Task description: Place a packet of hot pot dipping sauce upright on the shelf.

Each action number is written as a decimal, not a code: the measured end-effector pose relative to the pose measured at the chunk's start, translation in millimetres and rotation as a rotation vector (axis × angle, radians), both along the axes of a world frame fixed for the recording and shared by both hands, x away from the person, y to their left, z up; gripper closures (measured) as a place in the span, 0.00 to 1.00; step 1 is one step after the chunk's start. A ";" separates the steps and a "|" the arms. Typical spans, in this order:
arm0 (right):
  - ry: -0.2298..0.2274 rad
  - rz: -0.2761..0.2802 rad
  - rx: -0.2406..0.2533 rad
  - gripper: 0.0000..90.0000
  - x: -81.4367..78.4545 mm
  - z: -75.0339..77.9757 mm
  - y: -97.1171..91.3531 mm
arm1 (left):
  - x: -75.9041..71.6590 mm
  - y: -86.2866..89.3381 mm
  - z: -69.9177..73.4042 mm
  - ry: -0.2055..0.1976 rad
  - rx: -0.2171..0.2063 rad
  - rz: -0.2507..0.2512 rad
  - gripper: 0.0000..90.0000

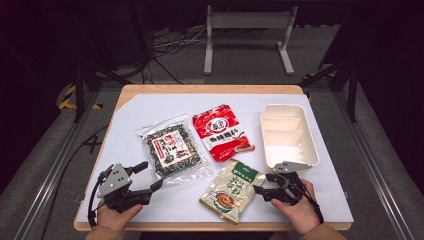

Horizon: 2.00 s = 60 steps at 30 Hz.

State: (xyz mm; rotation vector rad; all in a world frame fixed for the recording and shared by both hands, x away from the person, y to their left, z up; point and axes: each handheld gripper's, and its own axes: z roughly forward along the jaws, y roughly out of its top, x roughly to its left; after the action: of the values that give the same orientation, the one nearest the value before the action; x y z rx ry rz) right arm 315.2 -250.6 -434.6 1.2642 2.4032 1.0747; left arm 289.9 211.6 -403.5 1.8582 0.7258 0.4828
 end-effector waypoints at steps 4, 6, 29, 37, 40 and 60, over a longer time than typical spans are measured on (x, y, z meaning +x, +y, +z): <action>0.015 -0.001 0.024 0.35 2.7 -2.2 0.7 | 0.2 -0.5 -0.5 0.004 0.003 -0.002 0.29; 0.018 -0.001 0.031 0.36 3.4 -2.6 1.2 | 0.2 -0.6 -0.4 0.004 0.004 -0.002 0.29; 0.014 0.101 0.181 0.54 17.2 -1.0 2.5 | 0.5 -3.1 -1.8 0.009 0.011 -0.012 0.29; 0.005 0.159 0.161 0.71 14.5 1.0 5.9 | 0.5 -3.6 -2.0 0.011 0.018 -0.012 0.29; 0.022 0.169 0.130 0.73 15.5 -1.6 9.1 | 0.5 -3.7 -2.0 0.011 0.018 -0.013 0.29; 0.056 0.179 0.045 1.00 22.2 -7.2 16.6 | 0.7 -4.4 -2.3 0.008 0.028 -0.013 0.29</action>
State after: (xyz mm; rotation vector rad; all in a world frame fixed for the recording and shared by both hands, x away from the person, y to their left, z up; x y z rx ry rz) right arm 337.4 -234.0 -441.8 1.1241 2.5892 1.1617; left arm 290.6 207.2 -405.8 1.8908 0.7151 0.4791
